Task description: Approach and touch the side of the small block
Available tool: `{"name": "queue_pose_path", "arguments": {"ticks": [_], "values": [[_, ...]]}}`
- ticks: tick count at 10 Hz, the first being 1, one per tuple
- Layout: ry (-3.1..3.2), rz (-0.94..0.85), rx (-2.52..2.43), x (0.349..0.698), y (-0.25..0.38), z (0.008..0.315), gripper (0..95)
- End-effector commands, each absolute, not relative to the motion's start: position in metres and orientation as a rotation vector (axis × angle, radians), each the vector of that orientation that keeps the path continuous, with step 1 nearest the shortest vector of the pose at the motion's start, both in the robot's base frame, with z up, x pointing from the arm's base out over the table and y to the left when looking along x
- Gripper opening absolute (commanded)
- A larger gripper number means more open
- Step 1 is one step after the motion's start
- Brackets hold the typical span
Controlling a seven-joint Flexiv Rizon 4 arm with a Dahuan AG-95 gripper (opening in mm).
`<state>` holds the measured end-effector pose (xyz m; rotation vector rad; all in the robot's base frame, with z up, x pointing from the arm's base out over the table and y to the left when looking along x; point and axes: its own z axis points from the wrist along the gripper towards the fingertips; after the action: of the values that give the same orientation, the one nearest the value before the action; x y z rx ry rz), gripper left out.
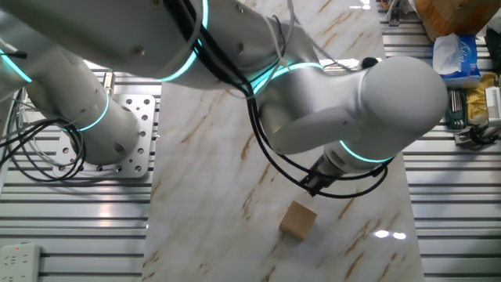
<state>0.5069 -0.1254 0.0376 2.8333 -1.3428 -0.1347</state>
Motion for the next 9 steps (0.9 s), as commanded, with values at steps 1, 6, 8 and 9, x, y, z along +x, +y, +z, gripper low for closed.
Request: {"name": "queue_pose_path", "arguments": {"ticks": [1, 6, 8, 9], "values": [[-1.910, -0.091, 2.480, 0.493, -0.107, 0.056, 0.0], [-2.839, -0.108, 1.280, 0.484, -0.100, 0.067, 0.0], [-2.964, -0.106, 0.940, 0.484, -0.100, 0.067, 0.0], [-3.023, -0.084, 0.678, 0.483, -0.099, 0.068, 0.0]]}}
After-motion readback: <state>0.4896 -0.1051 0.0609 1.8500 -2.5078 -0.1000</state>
